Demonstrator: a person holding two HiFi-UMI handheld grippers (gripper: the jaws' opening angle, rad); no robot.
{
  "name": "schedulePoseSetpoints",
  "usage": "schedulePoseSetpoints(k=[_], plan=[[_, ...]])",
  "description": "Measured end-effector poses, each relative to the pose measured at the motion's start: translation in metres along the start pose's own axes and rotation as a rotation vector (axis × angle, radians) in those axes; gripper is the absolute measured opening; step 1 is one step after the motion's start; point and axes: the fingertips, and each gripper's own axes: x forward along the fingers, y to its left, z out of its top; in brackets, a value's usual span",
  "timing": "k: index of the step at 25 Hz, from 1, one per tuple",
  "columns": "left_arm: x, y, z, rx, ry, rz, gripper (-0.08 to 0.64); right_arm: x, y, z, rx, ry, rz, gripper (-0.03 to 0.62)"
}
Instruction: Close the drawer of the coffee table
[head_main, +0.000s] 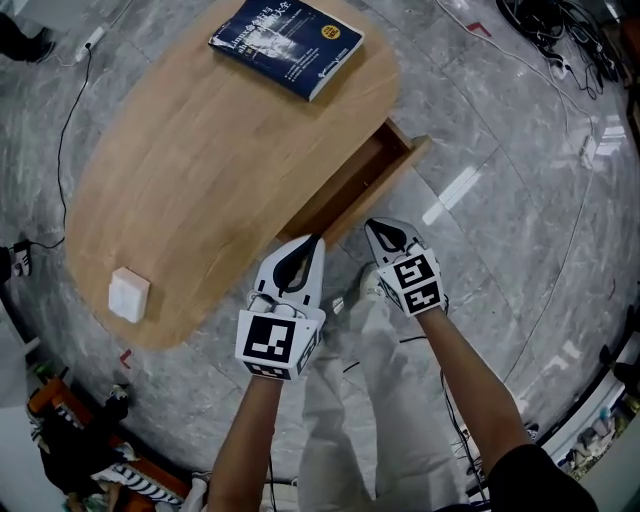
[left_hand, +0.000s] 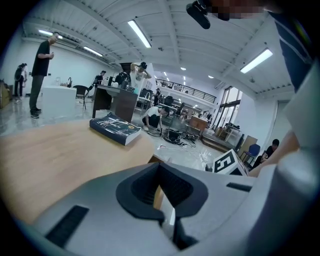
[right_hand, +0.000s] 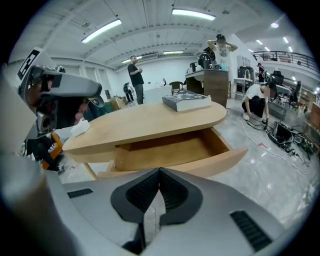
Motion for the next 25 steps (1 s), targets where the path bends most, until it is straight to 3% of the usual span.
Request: schedulePoseSetpoints(k=[6,13,25], plan=[[-0.004,0.003,-0.006,-0.008,0.007,0.013,-0.002,0.009,-0.001,-0.013,-0.024,0.044,0.002,0.012],[-0.006,0.006,-0.010,-0.012,0.013,0.022,-0.002,0.025,0.002,-0.037,-0.157,0.138,-0.004,0.012],[-0.008,0.010,-0.021,-0.016,0.031,0.037,-0.002,0.037,-0.007,-0.043,-0.109,0.150,-0.012,0.012]])
